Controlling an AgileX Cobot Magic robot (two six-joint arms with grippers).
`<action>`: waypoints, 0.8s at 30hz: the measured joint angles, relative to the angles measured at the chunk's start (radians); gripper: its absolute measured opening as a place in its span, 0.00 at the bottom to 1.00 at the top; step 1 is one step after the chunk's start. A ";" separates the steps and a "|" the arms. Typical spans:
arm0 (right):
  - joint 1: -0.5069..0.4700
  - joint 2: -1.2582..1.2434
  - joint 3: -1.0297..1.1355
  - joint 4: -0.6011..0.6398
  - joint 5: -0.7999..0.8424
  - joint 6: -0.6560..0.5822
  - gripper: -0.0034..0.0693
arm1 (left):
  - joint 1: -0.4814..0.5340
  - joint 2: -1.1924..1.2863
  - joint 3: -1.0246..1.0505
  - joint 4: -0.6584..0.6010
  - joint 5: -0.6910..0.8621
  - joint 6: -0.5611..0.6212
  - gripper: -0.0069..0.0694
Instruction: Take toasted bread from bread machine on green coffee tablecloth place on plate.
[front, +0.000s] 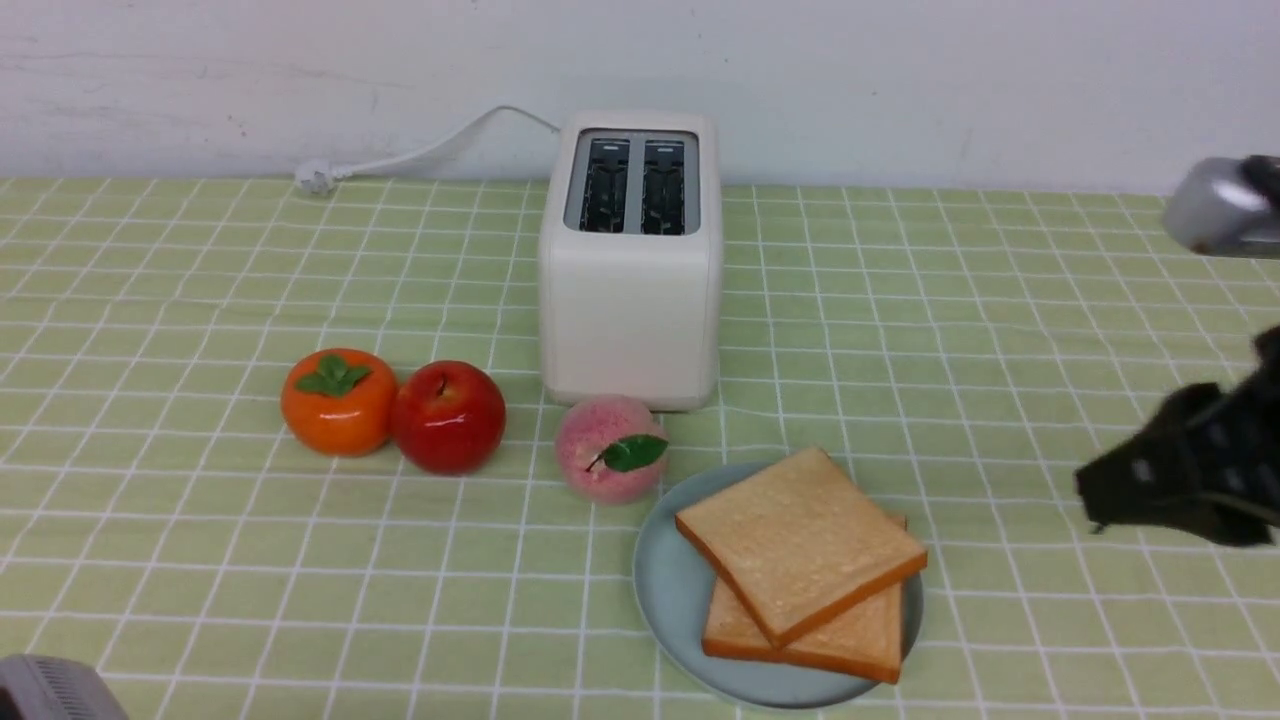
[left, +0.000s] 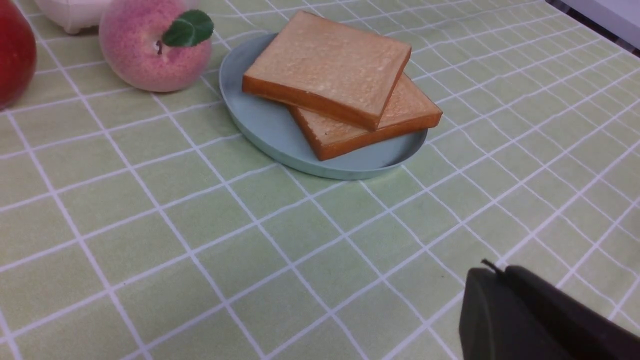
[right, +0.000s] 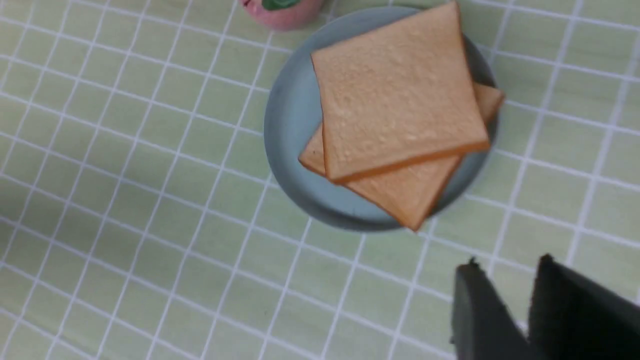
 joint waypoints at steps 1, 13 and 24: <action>0.000 -0.043 0.013 -0.010 0.013 0.016 0.21 | 0.000 0.000 0.000 0.000 0.000 0.000 0.10; 0.000 -0.523 0.172 -0.033 0.120 0.196 0.05 | 0.000 0.000 0.000 0.000 0.025 0.000 0.11; 0.000 -0.598 0.199 -0.015 0.144 0.206 0.05 | 0.000 0.000 0.000 0.000 0.025 0.000 0.13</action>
